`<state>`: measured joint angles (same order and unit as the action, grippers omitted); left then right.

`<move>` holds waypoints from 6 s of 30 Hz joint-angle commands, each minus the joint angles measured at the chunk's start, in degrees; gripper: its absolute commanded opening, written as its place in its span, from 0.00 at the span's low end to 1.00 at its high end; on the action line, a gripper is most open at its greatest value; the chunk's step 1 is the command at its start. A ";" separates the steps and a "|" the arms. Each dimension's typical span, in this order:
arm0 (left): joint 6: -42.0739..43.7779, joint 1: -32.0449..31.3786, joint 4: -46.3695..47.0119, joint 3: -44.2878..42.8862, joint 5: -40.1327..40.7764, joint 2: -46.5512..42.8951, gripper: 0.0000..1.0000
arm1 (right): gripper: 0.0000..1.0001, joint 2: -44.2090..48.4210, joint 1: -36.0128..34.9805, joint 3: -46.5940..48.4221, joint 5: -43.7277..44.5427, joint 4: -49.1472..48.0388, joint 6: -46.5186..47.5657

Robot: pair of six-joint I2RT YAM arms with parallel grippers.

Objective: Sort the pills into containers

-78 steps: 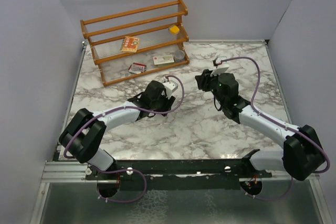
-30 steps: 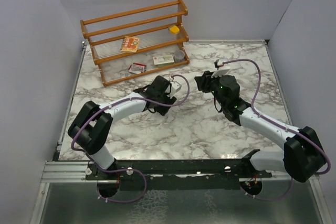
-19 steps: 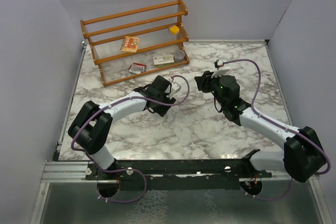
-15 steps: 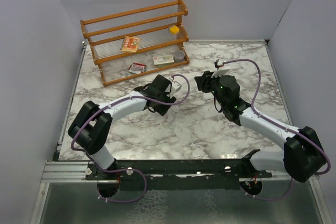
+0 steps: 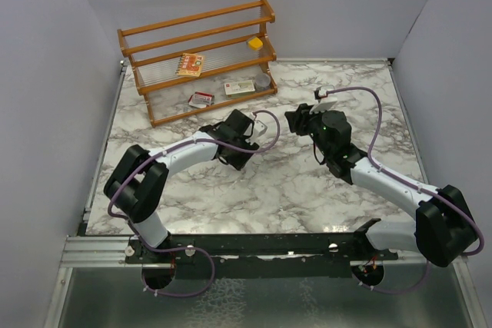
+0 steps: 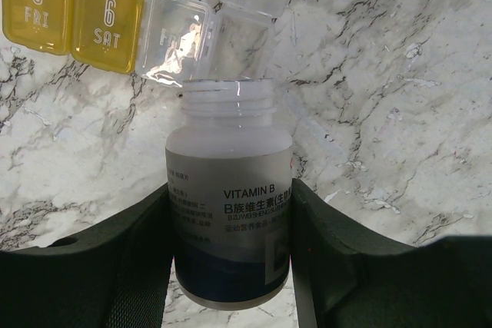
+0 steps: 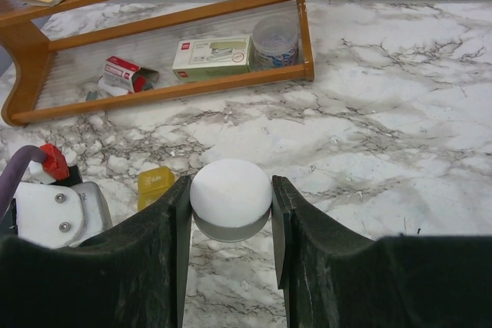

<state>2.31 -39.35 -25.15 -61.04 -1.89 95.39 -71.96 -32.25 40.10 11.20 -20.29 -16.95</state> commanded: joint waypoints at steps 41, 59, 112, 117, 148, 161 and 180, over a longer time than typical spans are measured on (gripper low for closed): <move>2.90 -2.26 -10.10 -9.94 2.97 5.64 0.00 | 0.01 1.28 0.08 -1.80 -0.04 -2.71 -0.22; 4.09 -2.31 -15.35 -14.36 5.01 8.29 0.00 | 0.01 1.35 0.08 -2.18 -0.20 -2.60 -0.36; 10.29 -3.54 -22.41 -21.66 8.37 12.60 0.00 | 0.01 1.93 0.08 -2.96 0.76 -2.89 -0.46; 10.66 -3.61 -23.17 -22.95 9.01 13.53 0.00 | 0.01 2.70 0.08 -3.63 2.95 -3.10 -0.50; 10.97 -5.21 -27.50 -27.16 10.86 17.55 0.00 | 0.01 6.60 0.18 -5.61 8.57 -3.43 -0.81; 11.38 -5.34 -29.90 -30.75 14.39 19.90 0.00 | 0.01 6.42 0.26 -5.67 8.08 -3.44 -0.96; 11.27 -6.08 -32.47 -33.18 17.91 20.66 0.00 | 0.01 6.32 0.72 -5.82 7.41 -3.61 -1.49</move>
<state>12.62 -44.42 -56.27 -91.57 14.00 115.33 -66.35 -31.53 34.52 18.76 -22.13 -17.39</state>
